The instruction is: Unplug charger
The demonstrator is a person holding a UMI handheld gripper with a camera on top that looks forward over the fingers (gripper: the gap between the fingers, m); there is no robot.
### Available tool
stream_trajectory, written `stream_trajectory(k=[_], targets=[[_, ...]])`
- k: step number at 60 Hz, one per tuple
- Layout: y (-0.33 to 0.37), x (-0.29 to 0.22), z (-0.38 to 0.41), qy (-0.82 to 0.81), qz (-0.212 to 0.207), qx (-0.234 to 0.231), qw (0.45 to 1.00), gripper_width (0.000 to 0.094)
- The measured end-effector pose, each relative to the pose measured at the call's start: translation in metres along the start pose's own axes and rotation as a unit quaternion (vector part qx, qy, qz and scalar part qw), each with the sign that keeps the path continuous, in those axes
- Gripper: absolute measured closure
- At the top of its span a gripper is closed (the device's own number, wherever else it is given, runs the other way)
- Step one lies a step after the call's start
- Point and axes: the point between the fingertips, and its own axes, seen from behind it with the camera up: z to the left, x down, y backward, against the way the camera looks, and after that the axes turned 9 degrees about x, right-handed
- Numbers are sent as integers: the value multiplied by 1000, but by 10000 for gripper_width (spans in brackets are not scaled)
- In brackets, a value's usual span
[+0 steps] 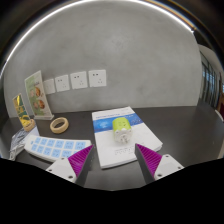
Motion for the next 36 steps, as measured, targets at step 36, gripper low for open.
stream_trajectory(k=[36], targets=[[276,124,111,41,-28,-36,998,110]])
